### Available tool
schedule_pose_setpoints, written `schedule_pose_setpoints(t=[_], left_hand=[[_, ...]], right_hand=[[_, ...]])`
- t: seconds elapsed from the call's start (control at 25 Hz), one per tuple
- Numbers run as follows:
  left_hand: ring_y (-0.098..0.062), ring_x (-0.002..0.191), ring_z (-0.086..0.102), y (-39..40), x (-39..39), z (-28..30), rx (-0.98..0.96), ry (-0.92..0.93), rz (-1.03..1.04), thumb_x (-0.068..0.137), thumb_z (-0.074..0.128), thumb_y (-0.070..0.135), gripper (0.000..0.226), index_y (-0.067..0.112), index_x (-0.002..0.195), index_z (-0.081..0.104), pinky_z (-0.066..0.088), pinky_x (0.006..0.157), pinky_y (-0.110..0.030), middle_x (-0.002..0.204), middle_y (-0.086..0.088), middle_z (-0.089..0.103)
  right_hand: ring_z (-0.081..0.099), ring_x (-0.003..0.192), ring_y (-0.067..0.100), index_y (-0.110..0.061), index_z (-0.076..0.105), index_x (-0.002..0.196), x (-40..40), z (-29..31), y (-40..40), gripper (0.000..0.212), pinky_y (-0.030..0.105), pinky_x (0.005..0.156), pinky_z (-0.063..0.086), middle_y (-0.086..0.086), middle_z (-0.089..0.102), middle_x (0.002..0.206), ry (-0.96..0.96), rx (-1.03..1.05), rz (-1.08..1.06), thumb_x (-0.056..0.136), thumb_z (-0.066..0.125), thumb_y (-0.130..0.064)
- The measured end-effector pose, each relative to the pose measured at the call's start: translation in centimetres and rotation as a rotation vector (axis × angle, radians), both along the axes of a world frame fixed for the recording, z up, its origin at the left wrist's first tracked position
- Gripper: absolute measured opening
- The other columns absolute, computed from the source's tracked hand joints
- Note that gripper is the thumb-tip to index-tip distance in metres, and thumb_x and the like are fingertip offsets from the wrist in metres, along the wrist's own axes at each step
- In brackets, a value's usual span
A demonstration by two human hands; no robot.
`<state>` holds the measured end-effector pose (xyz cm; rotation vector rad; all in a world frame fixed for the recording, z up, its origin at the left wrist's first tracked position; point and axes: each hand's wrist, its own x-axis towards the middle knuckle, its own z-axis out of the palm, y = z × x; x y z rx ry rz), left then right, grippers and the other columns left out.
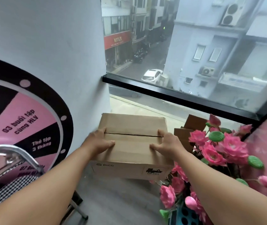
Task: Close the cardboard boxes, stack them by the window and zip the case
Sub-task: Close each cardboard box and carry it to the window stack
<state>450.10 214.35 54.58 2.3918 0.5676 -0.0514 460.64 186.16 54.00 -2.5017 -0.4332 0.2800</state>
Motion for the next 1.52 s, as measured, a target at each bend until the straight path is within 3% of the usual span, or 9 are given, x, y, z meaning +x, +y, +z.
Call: schedule_pose_setpoints(t=[0.08, 0.2, 0.52, 0.72, 0.88, 1.04, 1.24, 1.52], left_hand=[[-0.026, 0.116, 0.056, 2.1, 3.9, -0.3, 0.003, 0.000, 0.005, 0.075, 0.075, 0.045, 0.067, 0.023, 0.134, 0.053, 0.037, 0.083, -0.024, 0.125, -0.004, 0.064], [-0.026, 0.115, 0.057, 5.5, 10.0, -1.5, -0.007, 0.020, 0.021, 0.075, 0.076, 0.043, 0.064, 0.023, 0.131, 0.055, 0.036, 0.083, -0.024, 0.123, -0.004, 0.065], [-0.019, 0.097, 0.049, 14.5, 26.2, -6.2, 0.029, 0.116, 0.008, 0.077, 0.072, 0.030, 0.065, 0.022, 0.137, 0.047, 0.037, 0.081, -0.026, 0.125, -0.006, 0.060], [-0.026, 0.118, 0.053, 20.0, 34.3, -10.4, 0.006, 0.162, 0.020, 0.074, 0.074, 0.024, 0.080, 0.024, 0.146, 0.039, 0.038, 0.088, -0.028, 0.135, -0.005, 0.055], [-0.025, 0.117, 0.054, 23.9, 39.6, -15.3, 0.000, 0.181, -0.018, 0.073, 0.076, 0.019, 0.078, 0.025, 0.142, 0.041, 0.040, 0.089, -0.027, 0.134, -0.002, 0.055], [-0.029, 0.118, 0.054, 27.0, 43.6, -22.1, 0.026, 0.233, -0.082, 0.073, 0.076, 0.016, 0.076, 0.025, 0.140, 0.040, 0.047, 0.097, -0.034, 0.133, -0.006, 0.055], [-0.029, 0.115, 0.056, 28.7, 45.5, -29.2, 0.035, 0.290, -0.129, 0.074, 0.076, 0.013, 0.078, 0.025, 0.142, 0.038, 0.048, 0.093, -0.035, 0.134, -0.005, 0.054], [-0.030, 0.117, 0.055, 29.3, 44.8, -33.8, 0.002, 0.335, -0.158, 0.077, 0.077, 0.017, 0.080, 0.029, 0.142, 0.033, 0.046, 0.094, -0.035, 0.137, -0.008, 0.051]], right_hand=[[0.059, 0.099, 0.018, -0.025, 0.061, 0.123, 3.8, -0.6, 2.3, 0.057, 0.028, 0.079, 0.038, -0.005, 0.063, 0.105, -0.001, -0.004, -0.001, 0.074, 0.080, -0.047], [0.060, 0.109, 0.026, -0.022, 0.060, 0.125, 9.8, -2.4, 5.7, 0.057, 0.030, 0.082, 0.041, 0.003, 0.067, 0.119, 0.025, -0.019, -0.010, 0.076, 0.076, -0.046], [0.060, 0.105, 0.027, -0.025, 0.058, 0.124, 25.4, -8.0, 14.5, 0.056, 0.031, 0.079, 0.042, 0.007, 0.063, 0.119, 0.089, -0.012, -0.019, 0.076, 0.075, -0.048], [0.058, 0.105, 0.031, -0.027, 0.050, 0.126, 31.9, -12.2, 19.4, 0.058, 0.037, 0.086, 0.048, 0.010, 0.058, 0.116, 0.128, -0.083, -0.015, 0.079, 0.071, -0.052], [0.057, 0.106, 0.031, -0.027, 0.048, 0.128, 35.1, -17.2, 22.5, 0.058, 0.034, 0.087, 0.047, 0.011, 0.057, 0.117, 0.200, -0.107, -0.047, 0.078, 0.072, -0.045], [0.056, 0.114, 0.028, -0.032, 0.034, 0.148, 36.7, -24.0, 25.2, 0.081, 0.030, 0.089, 0.043, 0.008, 0.052, 0.124, 0.296, -0.106, -0.096, 0.076, 0.071, -0.040], [0.056, 0.111, 0.031, -0.031, 0.031, 0.146, 36.4, -31.0, 27.0, 0.081, 0.032, 0.081, 0.042, 0.010, 0.048, 0.123, 0.353, -0.158, -0.111, 0.077, 0.072, -0.043], [0.058, 0.112, 0.034, -0.031, 0.021, 0.152, 35.4, -34.3, 27.9, 0.090, 0.041, 0.090, 0.050, 0.013, 0.044, 0.132, 0.339, -0.277, -0.132, 0.080, 0.073, -0.048]])
